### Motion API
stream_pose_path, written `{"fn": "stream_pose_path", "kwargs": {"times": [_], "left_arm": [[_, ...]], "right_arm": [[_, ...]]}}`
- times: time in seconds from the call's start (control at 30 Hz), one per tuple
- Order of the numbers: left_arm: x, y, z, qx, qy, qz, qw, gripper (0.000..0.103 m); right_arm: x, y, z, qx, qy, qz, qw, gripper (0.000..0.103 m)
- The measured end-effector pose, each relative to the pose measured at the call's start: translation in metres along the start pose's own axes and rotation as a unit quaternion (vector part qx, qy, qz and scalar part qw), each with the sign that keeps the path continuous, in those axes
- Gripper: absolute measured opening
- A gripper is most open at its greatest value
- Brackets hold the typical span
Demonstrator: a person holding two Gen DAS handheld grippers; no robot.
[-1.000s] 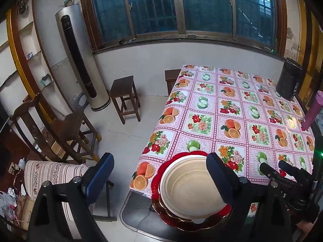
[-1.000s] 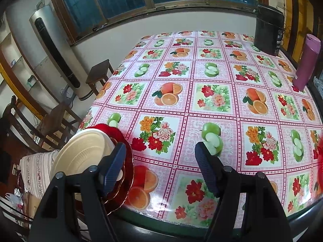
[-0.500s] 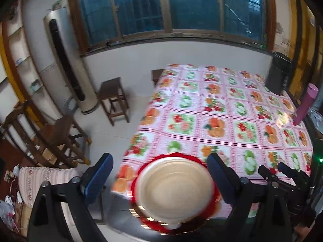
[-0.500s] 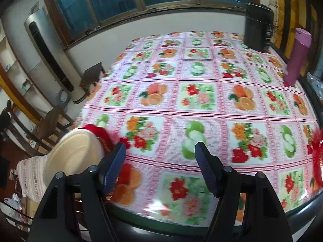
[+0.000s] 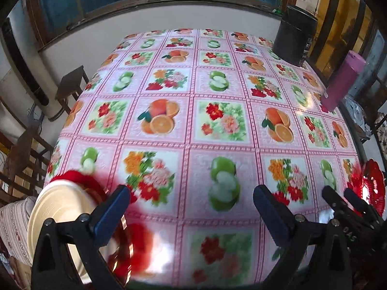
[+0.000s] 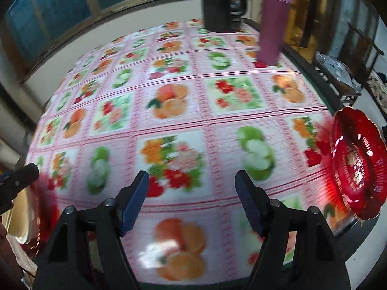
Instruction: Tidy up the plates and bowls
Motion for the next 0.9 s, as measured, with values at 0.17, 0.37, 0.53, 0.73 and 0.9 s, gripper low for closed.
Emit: {"fn": "stream_pose_path", "kwargs": {"times": [0.17, 0.37, 0.53, 0.73, 0.9], "left_arm": [[-0.011, -0.010, -0.022, 0.001, -0.002, 0.015, 0.9999, 0.103], [-0.012, -0.015, -0.018, -0.012, -0.005, 0.025, 0.9996, 0.103], [0.004, -0.019, 0.005, -0.037, -0.013, 0.026, 0.9989, 0.103], [0.047, -0.007, 0.043, -0.060, -0.031, 0.047, 0.9966, 0.103], [0.097, 0.012, 0.072, -0.074, -0.056, 0.072, 0.9931, 0.103]], "right_arm": [[-0.026, -0.013, -0.017, 0.001, 0.022, -0.006, 1.000, 0.074], [-0.020, -0.024, -0.018, -0.002, 0.002, 0.020, 1.000, 0.074], [0.007, -0.026, -0.010, -0.009, -0.028, 0.046, 0.999, 0.074], [0.060, -0.017, 0.010, -0.020, -0.071, 0.087, 0.993, 0.074], [0.117, 0.003, 0.032, -0.028, -0.112, 0.129, 0.985, 0.074]]}}
Point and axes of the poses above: each gripper's, at about its wrist camera, not at the fingertips, and z roughly against the way its jaws point, x to its left, y to its underside, the point moved 8 cm from there along -z, roughly the way its jaws point, and after that the axes turned 1 degree about -z, right-handed, at the moved point
